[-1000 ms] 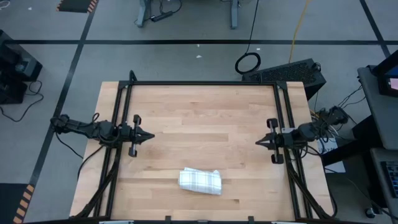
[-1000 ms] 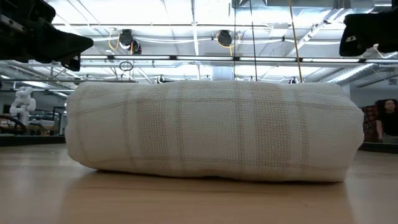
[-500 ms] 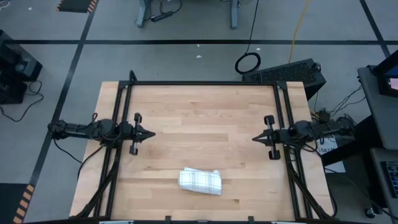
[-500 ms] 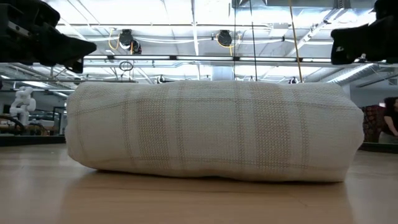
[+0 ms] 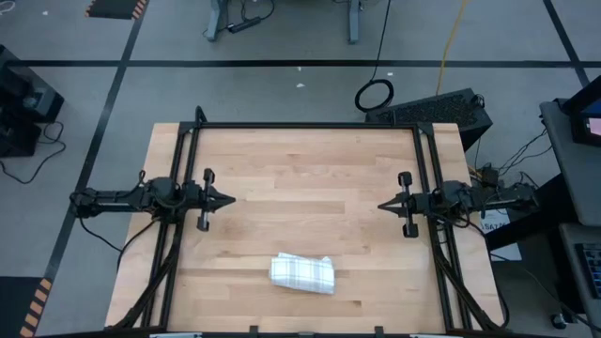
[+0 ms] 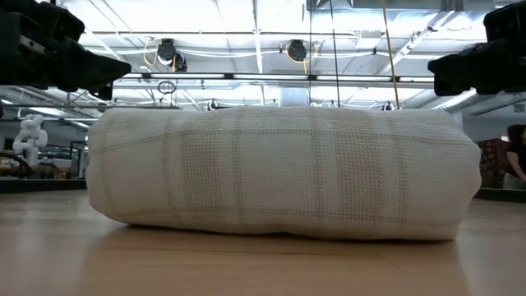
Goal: Roll towel
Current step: Return to home position
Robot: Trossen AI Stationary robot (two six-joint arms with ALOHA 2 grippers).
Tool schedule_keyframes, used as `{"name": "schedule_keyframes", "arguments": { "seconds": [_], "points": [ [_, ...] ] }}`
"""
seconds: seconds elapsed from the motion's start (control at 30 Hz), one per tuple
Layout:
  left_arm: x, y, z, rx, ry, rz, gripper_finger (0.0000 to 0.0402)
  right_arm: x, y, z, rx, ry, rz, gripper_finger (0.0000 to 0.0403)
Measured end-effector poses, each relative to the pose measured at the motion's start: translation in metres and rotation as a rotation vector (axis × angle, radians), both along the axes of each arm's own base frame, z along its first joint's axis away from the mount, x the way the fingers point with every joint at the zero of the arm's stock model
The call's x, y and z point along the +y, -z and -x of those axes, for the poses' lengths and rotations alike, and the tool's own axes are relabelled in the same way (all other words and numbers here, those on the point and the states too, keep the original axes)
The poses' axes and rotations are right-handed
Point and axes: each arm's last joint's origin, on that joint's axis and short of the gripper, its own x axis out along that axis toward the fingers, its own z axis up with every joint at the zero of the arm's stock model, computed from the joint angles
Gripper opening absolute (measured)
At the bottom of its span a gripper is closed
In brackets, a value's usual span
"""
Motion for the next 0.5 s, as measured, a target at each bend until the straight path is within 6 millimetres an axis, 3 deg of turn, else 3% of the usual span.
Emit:
{"name": "schedule_keyframes", "arguments": {
  "seconds": [0.5],
  "points": [
    [0.0067,-0.0004,0.0002,-0.004,-0.040,-0.031,0.0010,-0.0047,0.0009,-0.0007,0.010,0.050,0.001,0.0000]
  ]
}}
